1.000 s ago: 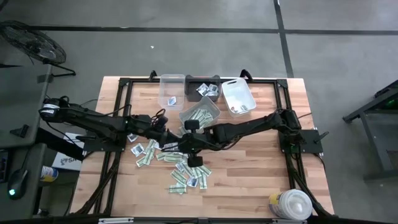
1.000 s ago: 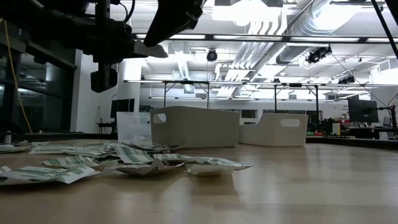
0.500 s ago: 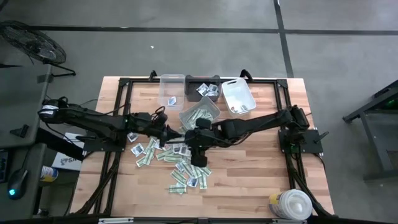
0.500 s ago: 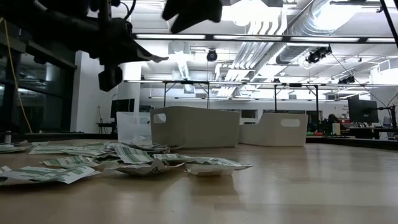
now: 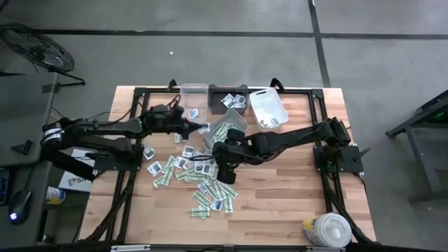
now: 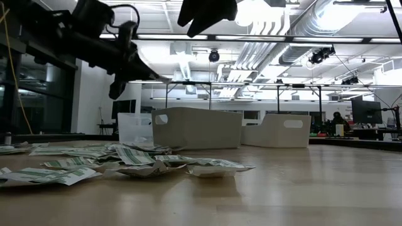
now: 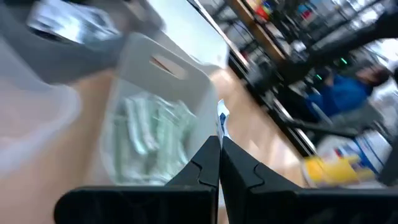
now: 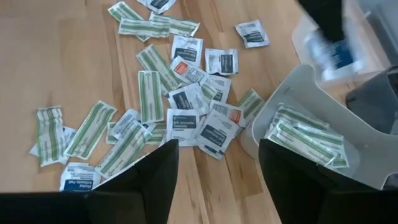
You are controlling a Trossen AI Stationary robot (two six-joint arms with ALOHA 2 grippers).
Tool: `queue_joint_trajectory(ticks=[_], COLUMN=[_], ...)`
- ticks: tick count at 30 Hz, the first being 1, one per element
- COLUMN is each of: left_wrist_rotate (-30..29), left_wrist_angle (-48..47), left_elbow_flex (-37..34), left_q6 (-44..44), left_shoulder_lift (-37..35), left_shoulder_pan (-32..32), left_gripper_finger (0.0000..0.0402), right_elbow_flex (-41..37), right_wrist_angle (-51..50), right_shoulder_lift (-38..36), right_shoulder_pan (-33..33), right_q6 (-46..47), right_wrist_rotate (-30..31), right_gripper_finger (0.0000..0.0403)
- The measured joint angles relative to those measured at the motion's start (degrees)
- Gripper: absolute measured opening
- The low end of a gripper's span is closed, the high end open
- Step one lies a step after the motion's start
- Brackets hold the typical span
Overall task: Pick & Place First Aid Supplies
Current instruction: Put the alcohol pad into the transparent bin
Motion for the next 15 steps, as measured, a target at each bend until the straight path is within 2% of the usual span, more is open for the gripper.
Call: queue_joint_trajectory(ticks=[7, 15], left_wrist_rotate=[-4.4, -9.8], left_wrist_angle=[-4.4, -9.3], left_elbow_flex=[0.0, 0.0], left_q6=[-1.7, -5.1], left_shoulder_lift=[0.0, 0.0], left_shoulder_pan=[7.5, 13.1], left_gripper_finger=[0.0000, 0.0000], right_elbow_flex=[0.0, 0.0], right_wrist_angle=[-0.1, -0.3], right_shoulder_lift=[0.0, 0.0], right_shoulder_pan=[-0.1, -0.1], right_q6=[-0.1, -1.8], right_wrist_rotate=[0.7, 1.2], right_gripper_finger=[0.0214, 0.0214])
